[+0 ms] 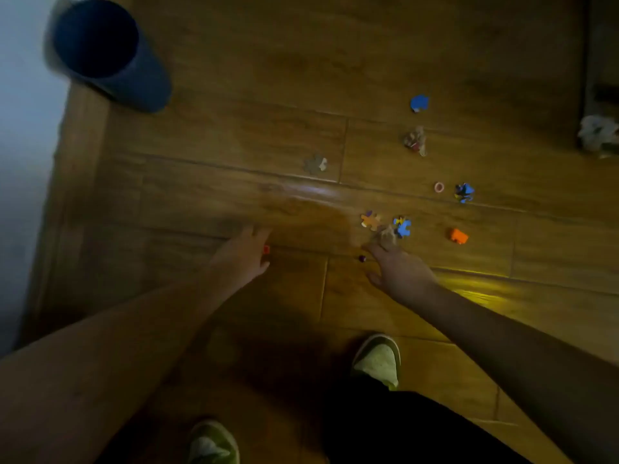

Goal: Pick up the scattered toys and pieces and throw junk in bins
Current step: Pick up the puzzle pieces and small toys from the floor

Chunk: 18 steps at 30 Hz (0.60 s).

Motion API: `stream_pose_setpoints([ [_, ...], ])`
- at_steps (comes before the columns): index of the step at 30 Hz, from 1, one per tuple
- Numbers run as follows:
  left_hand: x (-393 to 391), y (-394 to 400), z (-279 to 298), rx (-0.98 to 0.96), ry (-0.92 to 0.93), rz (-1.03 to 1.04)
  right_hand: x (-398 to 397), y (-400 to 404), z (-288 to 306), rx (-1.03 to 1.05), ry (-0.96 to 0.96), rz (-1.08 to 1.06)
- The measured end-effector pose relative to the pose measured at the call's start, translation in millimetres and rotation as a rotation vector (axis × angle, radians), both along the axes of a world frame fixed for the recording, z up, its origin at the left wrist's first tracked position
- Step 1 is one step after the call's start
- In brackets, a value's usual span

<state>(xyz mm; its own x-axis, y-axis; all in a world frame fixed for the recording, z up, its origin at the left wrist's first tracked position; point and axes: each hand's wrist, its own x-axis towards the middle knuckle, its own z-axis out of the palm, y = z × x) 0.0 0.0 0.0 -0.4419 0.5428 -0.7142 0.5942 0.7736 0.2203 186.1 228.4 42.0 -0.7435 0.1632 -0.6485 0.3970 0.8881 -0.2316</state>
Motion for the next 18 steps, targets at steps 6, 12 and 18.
stream_pose_setpoints([
  [6,2.9,0.1,-37.9,-0.033,0.024,-0.038,8.6,-19.2,-52.3,-0.044,-0.090,-0.188],
  [12,1.9,9.9,-41.1,-0.087,0.059,-0.138,12.5,-28.2,-70.6,-0.036,-0.006,-0.273],
  [18,-1.1,13.8,-41.3,-0.159,0.067,-0.214,8.2,-18.0,-81.8,0.026,0.047,-0.214],
])
